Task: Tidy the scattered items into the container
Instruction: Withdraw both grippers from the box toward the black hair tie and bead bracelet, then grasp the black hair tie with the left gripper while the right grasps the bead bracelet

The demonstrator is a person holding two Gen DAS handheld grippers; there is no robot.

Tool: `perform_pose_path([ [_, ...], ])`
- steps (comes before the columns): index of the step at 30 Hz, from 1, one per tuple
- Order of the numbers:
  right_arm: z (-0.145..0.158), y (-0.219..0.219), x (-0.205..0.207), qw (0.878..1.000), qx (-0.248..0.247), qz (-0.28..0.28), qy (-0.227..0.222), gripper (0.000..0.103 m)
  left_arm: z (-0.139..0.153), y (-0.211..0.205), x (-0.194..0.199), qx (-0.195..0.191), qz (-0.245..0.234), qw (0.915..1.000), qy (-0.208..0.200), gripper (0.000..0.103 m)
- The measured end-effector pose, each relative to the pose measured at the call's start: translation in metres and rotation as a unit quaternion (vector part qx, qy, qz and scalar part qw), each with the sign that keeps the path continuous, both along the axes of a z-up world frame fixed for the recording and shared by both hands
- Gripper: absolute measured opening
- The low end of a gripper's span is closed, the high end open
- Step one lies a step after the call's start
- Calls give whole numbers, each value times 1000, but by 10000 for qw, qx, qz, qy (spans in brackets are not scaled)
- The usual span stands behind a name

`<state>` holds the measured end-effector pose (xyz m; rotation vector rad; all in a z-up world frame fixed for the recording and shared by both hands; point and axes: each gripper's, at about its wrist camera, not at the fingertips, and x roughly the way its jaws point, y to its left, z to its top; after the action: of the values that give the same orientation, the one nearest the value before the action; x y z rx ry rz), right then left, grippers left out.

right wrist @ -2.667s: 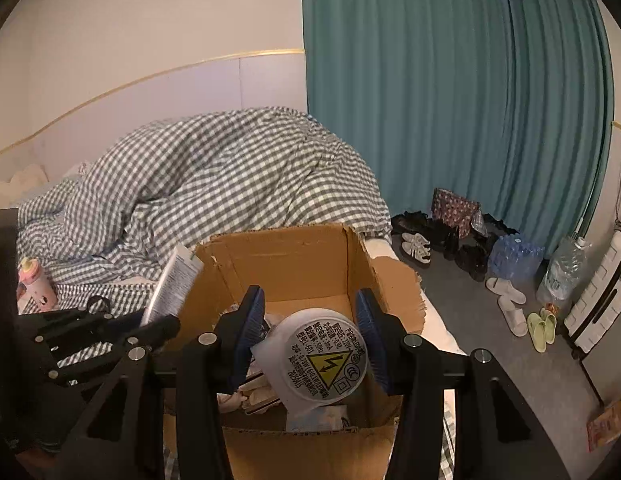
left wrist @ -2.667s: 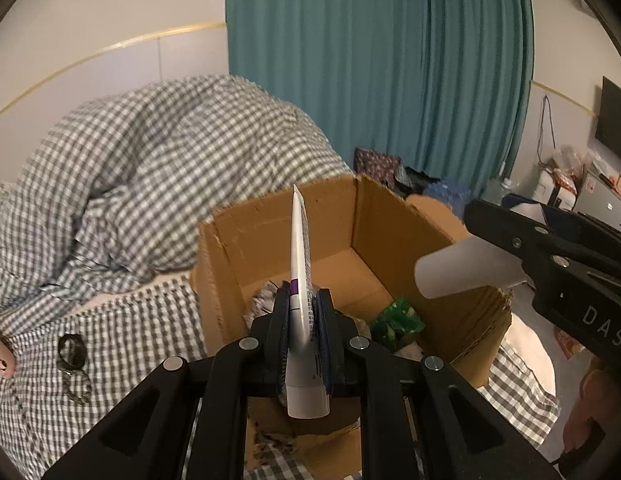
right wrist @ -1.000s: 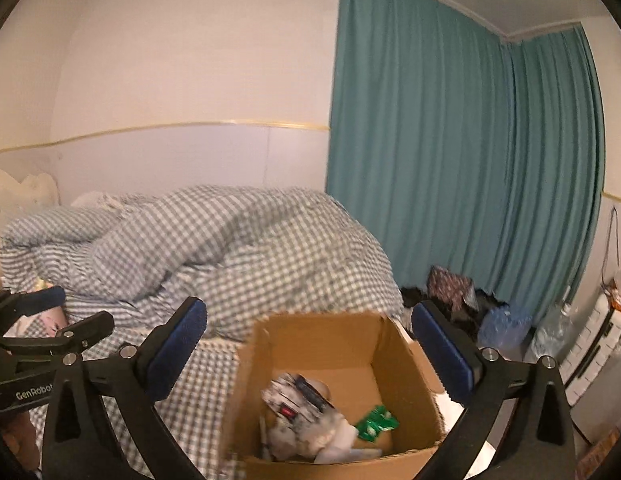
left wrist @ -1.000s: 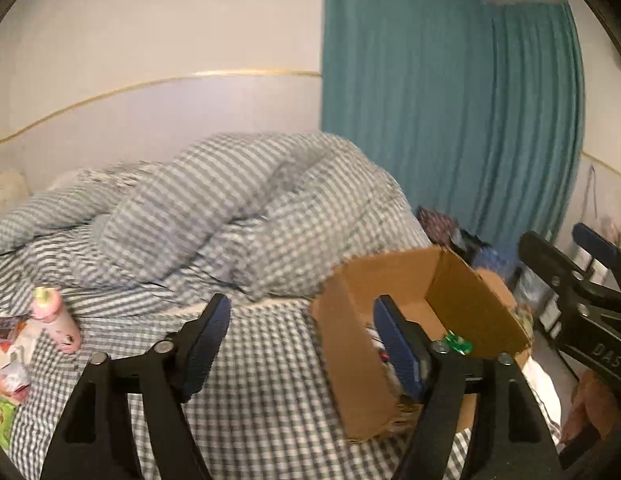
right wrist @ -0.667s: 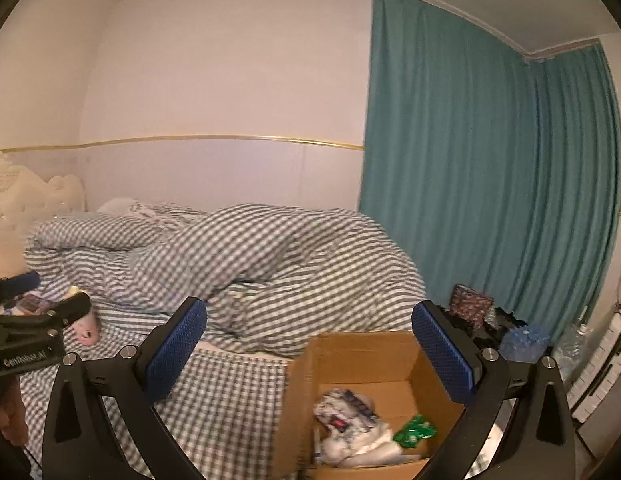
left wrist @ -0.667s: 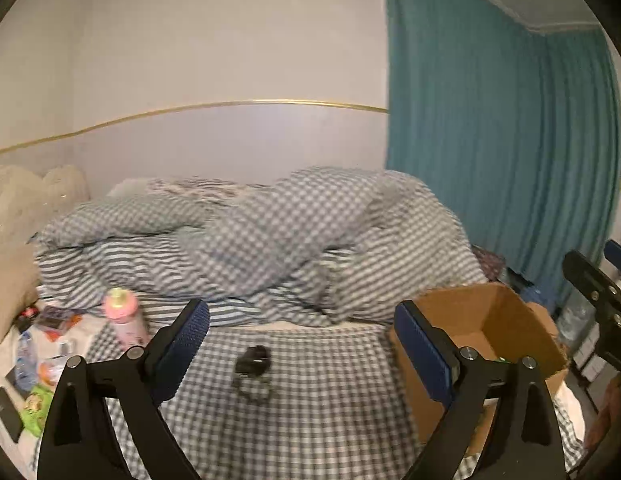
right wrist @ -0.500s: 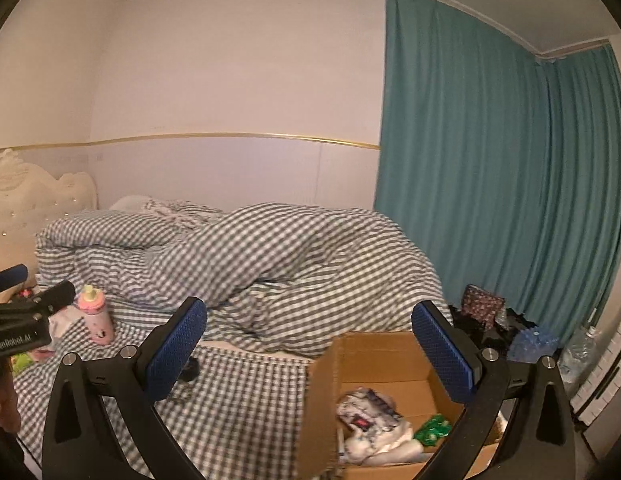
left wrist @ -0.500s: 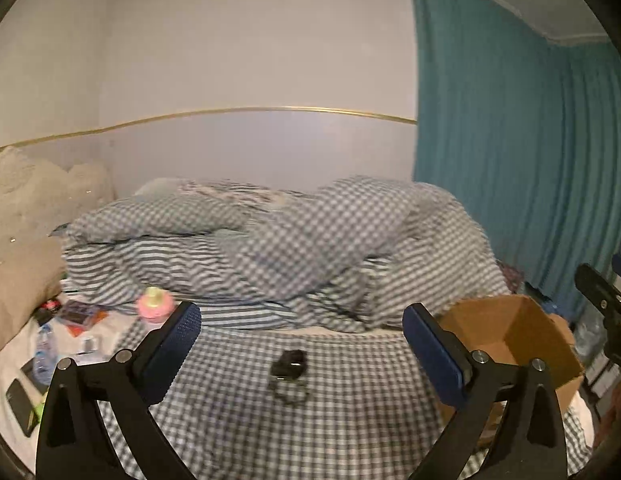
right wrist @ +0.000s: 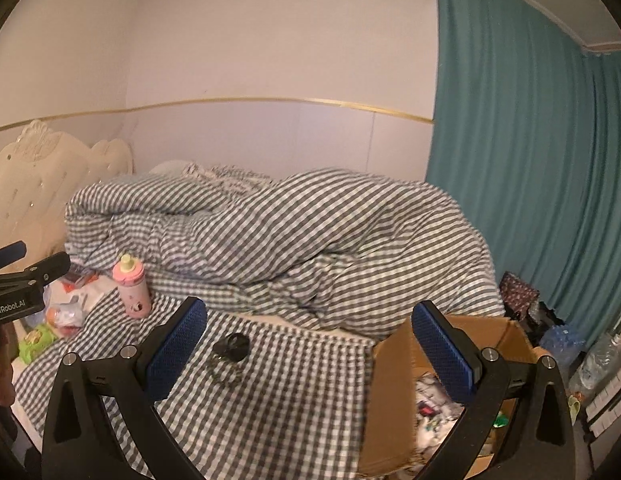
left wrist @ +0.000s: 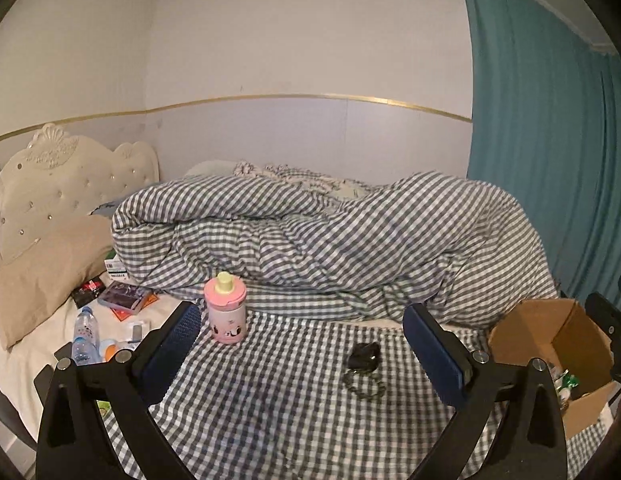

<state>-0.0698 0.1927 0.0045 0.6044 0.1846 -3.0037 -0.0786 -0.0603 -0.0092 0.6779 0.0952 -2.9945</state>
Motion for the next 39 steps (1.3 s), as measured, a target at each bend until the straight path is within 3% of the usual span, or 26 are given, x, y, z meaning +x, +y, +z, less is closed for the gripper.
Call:
perform_pose_path([
  [9,-50,-24,-46,9968,-32,338,-719,103,-33,-11,-32,-99,-5,9993,-353,103],
  [19,-120,-43,-90,9849,58,852,-1503,103,-84,-11,-87,-123,-92,9962,-858,103],
  [32,-197,-35,-144,9666,-206,1223,-2241,103,-152,5,-162,-160,-267,9899,-1384,103],
  [39,-221,-29,-164,9616,-333,1233,-2431,103,-186,25,-197,-250,-531,9847,-1640,103],
])
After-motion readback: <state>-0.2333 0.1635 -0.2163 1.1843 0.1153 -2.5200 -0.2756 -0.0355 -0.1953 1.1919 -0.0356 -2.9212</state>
